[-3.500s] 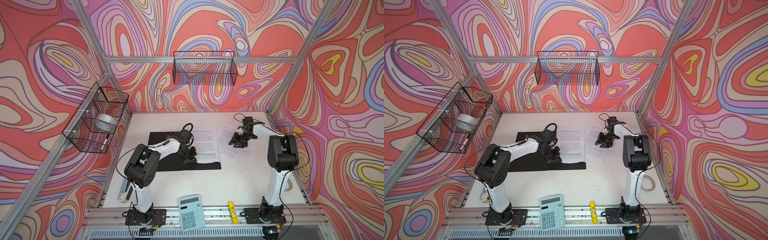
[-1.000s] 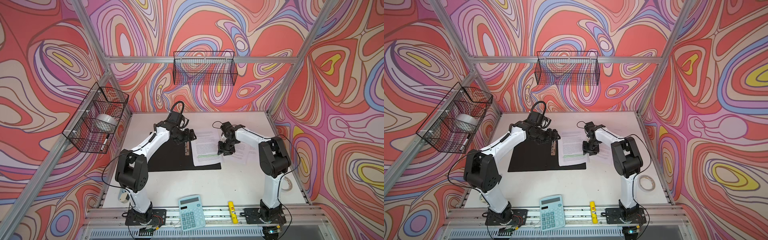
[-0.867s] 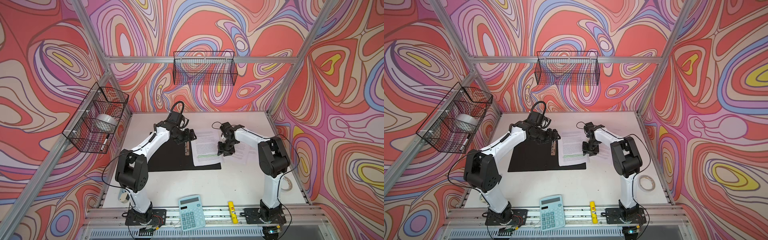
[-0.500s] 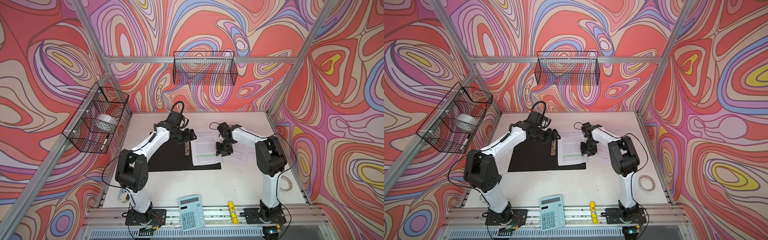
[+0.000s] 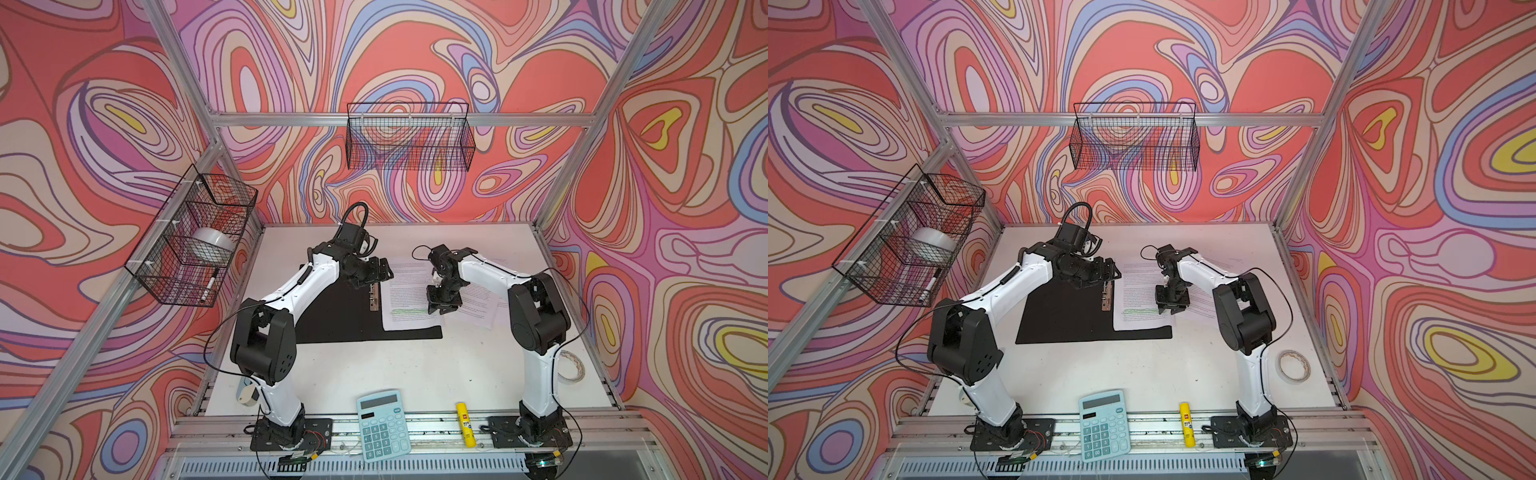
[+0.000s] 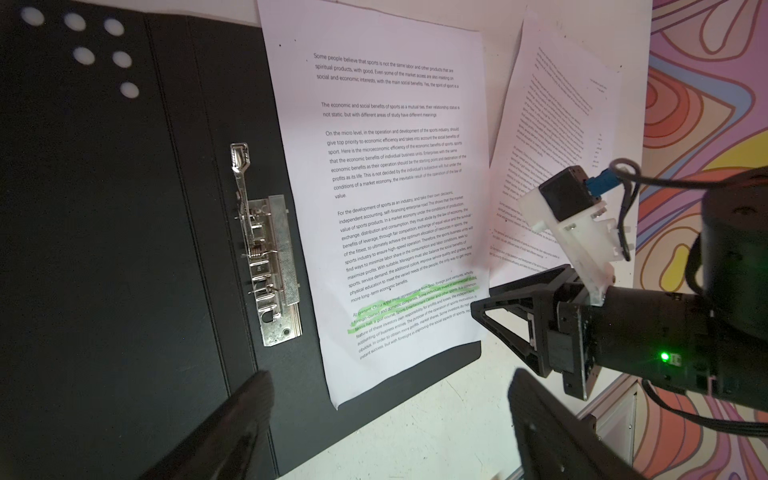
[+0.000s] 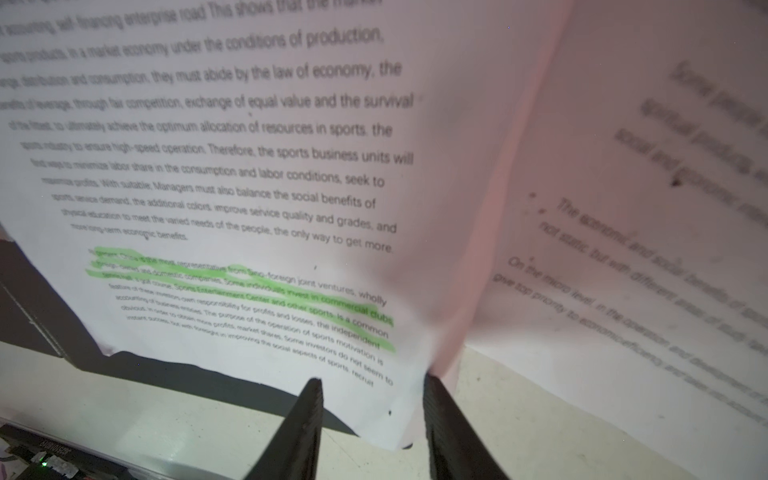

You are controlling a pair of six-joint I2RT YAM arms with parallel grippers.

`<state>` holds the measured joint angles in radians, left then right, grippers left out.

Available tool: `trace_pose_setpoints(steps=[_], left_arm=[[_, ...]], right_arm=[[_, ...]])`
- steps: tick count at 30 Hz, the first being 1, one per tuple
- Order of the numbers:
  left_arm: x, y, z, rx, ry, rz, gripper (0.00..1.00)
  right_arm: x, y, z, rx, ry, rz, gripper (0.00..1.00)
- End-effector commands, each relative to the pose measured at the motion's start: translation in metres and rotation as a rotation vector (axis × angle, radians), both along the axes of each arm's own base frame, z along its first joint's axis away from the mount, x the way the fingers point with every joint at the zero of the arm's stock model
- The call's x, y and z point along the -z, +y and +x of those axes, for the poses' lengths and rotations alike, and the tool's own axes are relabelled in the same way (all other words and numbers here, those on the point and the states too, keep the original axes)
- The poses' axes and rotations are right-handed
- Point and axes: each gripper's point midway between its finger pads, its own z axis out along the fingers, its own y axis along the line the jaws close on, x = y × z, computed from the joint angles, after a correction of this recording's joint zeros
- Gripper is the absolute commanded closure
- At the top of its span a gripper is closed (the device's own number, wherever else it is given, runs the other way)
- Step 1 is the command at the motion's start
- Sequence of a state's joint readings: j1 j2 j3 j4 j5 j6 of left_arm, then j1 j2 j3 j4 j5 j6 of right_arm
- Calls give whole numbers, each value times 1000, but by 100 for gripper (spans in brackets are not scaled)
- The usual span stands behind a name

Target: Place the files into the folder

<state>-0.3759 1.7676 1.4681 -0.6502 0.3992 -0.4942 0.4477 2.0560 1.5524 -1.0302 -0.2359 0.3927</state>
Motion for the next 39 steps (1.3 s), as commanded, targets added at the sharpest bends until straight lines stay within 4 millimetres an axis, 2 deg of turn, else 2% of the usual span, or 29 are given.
trace_pose_setpoints(steps=[1,8,12,15,22,26,39], left_arm=[[1,0,2,-8,-3,4,11],[0,0,2,-9,-6,4,11],[-2,1,3,-7,-14,5,11],[-1,1,3,-9,-11,6,11],[-5,1,3,-9,-22,3,11],[-6,2,2,-9,-28,5,10],[-4,2,2,-11,-22,2,11]], right_arm=[[5,4,-4,-26,25,-13,58],[0,6,-4,-44,10,-38,58],[-16,-5,15,-17,-84,-112,56],[-19,-10,30,-2,-138,-155,55],[7,-10,50,13,-129,-190,53],[14,-7,58,27,-132,-167,53],[25,-1,54,-12,-86,-138,53]])
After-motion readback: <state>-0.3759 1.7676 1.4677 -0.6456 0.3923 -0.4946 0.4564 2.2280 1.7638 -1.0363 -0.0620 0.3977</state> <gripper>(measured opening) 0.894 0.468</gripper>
